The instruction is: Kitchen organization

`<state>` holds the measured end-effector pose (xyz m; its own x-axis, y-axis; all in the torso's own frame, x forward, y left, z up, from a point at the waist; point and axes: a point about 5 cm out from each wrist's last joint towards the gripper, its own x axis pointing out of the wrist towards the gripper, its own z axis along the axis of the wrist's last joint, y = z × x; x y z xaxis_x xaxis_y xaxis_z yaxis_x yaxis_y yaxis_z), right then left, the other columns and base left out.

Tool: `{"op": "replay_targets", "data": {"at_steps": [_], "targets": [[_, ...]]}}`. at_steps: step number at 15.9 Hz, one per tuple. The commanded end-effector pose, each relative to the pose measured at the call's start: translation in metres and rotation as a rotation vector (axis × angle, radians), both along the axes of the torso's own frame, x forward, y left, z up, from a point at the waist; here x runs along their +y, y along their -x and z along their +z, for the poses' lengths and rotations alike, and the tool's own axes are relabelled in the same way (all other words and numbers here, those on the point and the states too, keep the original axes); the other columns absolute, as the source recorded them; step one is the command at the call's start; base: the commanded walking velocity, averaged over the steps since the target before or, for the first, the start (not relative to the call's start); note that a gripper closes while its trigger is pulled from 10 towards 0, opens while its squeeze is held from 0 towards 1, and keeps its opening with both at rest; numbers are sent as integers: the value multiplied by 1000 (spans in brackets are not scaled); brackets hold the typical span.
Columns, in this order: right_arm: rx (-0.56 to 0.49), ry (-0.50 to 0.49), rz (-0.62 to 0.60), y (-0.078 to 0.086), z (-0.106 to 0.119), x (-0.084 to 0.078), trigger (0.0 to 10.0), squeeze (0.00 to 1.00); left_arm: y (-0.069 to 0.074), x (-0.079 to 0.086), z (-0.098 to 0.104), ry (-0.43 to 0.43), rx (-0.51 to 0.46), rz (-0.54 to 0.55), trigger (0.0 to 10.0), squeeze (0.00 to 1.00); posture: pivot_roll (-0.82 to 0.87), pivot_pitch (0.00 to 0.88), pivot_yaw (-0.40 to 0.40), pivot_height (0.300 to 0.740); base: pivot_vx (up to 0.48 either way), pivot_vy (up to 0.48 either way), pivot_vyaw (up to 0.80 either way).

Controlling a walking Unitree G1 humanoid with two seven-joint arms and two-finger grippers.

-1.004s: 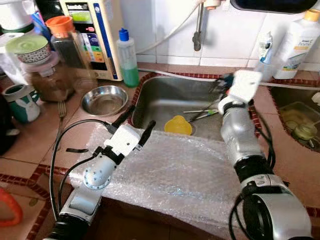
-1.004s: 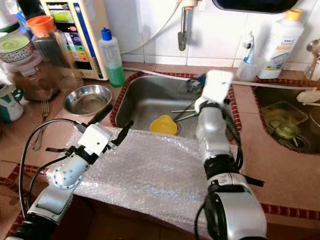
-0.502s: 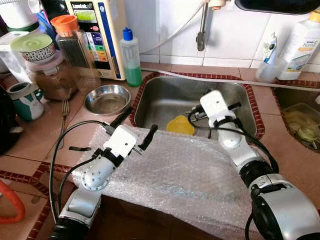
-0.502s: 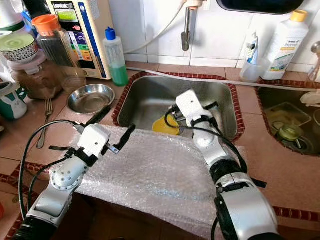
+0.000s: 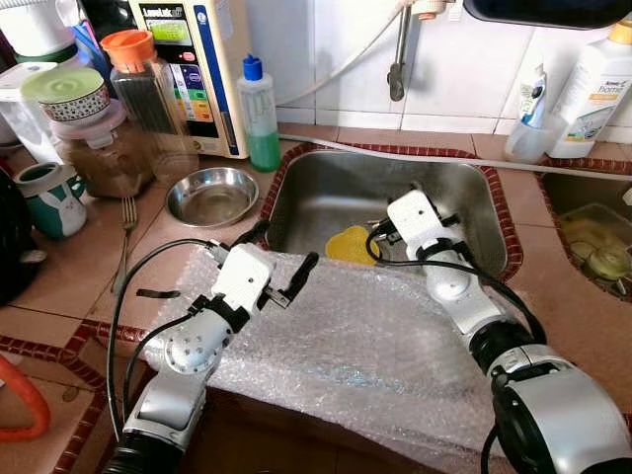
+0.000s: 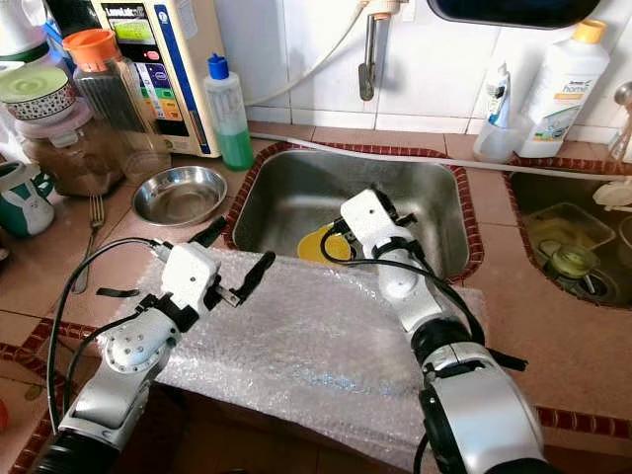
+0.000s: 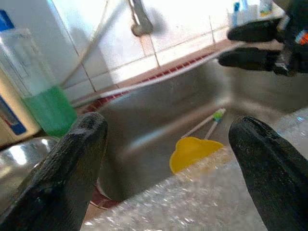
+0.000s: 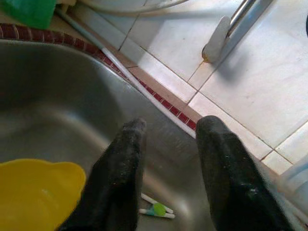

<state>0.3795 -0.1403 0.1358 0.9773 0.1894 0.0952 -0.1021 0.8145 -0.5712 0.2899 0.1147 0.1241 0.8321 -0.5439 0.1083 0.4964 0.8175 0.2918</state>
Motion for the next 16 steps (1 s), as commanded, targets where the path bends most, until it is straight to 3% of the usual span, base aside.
{"op": "replay_targets", "data": {"at_steps": [1,6,9,10,13,16], "targets": [[-7,1,19,-2,4,4,10000,1000,0,0,3,-3,6,-13,10000,1000,117,31,95,740,0,0,0],[6,-19,21,-3,5,2,10000,1000,0,1,2,-8,25,-14,10000,1000,120,31,94,740,0,0,0],[-4,-59,42,-3,9,6,10000,1000,-6,10,5,-28,9,65,10000,1000,121,31,92,740,0,0,0],[-30,-101,51,-4,15,9,10000,1000,-11,17,8,-24,-6,120,10000,1000,123,32,93,740,0,0,0],[-128,-348,117,-4,41,28,10000,1000,-25,43,23,-17,-80,318,10000,1000,121,33,95,740,0,0,0],[-151,-513,215,5,52,50,10000,1000,-37,73,23,9,-47,537,10000,1000,105,30,98,740,0,0,0]]}}
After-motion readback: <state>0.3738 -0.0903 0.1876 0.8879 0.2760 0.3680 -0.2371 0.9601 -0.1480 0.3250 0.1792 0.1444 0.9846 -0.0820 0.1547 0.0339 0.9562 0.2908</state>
